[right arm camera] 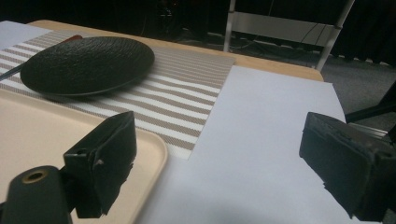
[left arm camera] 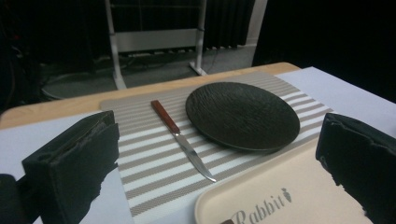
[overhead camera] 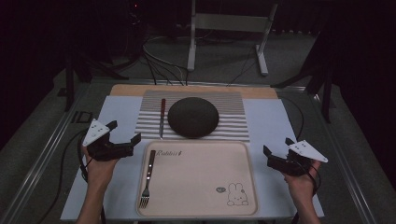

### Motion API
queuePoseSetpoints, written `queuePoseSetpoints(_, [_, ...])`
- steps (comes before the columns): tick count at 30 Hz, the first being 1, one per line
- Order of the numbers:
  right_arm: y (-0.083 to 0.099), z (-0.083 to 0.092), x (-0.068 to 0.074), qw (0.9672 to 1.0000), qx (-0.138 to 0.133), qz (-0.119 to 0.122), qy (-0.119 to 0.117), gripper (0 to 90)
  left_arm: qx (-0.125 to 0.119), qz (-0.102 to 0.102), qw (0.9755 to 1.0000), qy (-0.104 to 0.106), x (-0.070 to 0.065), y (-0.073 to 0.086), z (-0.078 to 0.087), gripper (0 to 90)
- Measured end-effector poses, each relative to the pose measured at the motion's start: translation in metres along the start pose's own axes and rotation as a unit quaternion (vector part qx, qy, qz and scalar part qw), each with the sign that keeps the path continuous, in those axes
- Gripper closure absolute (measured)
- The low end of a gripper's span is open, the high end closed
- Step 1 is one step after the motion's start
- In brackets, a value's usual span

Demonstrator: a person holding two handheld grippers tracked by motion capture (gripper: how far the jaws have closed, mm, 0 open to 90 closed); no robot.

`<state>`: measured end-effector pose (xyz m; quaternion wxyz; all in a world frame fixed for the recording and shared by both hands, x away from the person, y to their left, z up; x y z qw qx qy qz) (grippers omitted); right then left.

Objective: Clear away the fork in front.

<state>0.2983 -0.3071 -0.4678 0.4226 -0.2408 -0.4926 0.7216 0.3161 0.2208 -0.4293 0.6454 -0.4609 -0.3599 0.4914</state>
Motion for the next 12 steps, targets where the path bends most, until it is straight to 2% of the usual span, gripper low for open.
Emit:
queuePoseSetpoints(4, [0.006,0.003,0.000,1.0000,-0.001,0.000,0.000,11.3,-0.014,0.000,0.9998,-0.012,0.002,0.002,0.002,0.1])
queuePoseSetpoints(9, [0.013,0.006,-0.001,1.0000,0.000,-0.007,0.000,11.3,-0.010,-0.003,0.9995,-0.031,0.005,0.008,0.000,0.0])
queuePoseSetpoints(12, [0.016,0.007,0.000,1.0000,0.002,-0.006,0.001,11.3,-0.010,0.000,0.9993,-0.035,0.006,0.010,-0.001,0.0])
Point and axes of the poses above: each handheld gripper's, and its own axes: z roughly backward along the jaws, y roughly out of its underside, x roughly to its left, the point moved 3 cm from there along -z, roughly forward along the jaws, and after that the axes turned 15 degrees about -y, right-handed, at the moved point
